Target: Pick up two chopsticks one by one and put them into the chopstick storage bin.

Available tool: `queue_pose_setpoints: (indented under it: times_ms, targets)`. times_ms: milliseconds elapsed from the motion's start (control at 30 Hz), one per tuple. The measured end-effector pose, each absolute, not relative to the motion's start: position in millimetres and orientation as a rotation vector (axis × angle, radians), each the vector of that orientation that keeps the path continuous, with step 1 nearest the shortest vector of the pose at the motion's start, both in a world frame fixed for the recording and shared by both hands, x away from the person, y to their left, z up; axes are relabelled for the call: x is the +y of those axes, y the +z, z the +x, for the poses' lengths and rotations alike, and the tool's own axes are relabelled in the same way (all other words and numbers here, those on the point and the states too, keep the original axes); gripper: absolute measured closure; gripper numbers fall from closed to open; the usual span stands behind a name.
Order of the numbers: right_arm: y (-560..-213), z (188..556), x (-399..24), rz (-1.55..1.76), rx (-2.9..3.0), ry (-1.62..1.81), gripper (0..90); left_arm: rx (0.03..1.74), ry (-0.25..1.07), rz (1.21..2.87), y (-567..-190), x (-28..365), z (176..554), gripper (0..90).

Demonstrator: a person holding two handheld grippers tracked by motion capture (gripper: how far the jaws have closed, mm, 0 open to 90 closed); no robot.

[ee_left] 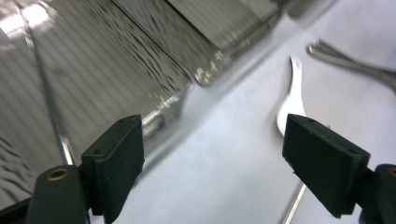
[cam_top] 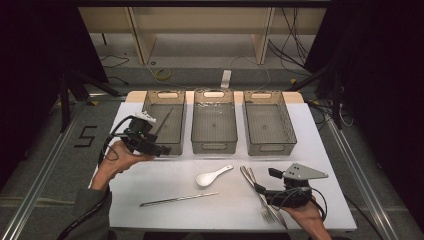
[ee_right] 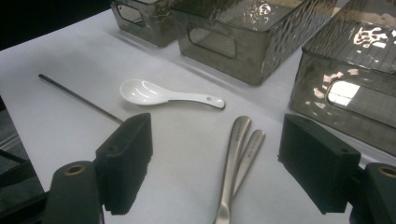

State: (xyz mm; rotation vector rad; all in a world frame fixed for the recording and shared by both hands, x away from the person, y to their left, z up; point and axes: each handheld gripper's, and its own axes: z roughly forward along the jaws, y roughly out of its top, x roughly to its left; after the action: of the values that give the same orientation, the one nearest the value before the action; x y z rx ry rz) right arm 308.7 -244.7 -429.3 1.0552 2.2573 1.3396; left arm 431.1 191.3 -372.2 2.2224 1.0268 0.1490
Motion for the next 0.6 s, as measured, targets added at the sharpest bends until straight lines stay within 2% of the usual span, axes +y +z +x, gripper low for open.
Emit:
queue_pose_setpoints:
  times_ms: [167,600]
  targets:
    - [-427.7,307.7,-244.9,1.044,2.254,1.344,26.6,0.96,0.117,2.361,-384.5,175.9,414.9,20.0]
    - [-428.7,308.2,-243.7,1.042,2.26,1.339,26.6,0.838,0.087,2.571,-409.5,151.4,383.0,22.6]
